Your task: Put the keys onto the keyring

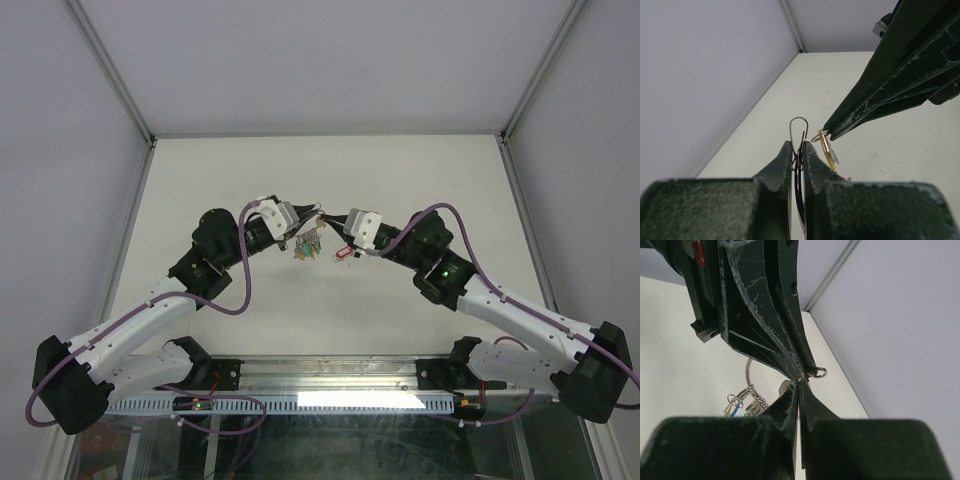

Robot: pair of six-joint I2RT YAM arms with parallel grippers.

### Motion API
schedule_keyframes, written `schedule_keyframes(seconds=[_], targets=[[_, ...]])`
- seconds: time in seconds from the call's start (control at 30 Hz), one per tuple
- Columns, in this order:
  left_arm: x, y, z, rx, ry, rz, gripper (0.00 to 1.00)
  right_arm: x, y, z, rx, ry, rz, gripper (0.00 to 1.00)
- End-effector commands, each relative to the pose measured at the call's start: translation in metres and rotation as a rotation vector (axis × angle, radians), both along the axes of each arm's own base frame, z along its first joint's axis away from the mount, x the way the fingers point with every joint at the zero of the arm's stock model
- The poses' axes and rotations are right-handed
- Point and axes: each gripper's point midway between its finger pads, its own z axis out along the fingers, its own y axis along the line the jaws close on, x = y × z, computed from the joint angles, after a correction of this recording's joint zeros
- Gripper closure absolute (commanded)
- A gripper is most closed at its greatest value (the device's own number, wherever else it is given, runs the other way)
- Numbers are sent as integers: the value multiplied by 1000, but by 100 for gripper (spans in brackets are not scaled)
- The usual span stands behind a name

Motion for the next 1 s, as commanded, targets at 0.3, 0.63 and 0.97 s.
schedule_keyframes(seconds=[0.3, 0.63, 0.97], targets=[[-1, 4, 46, -72, -96, 3, 100, 9, 1, 48, 99, -98, -53, 100], [-1, 3, 44, -68, -93, -1, 100, 15, 4, 51, 109, -106, -78, 100], [0, 4, 45, -66, -93, 3, 100, 20, 8, 44, 81, -89, -104, 100]])
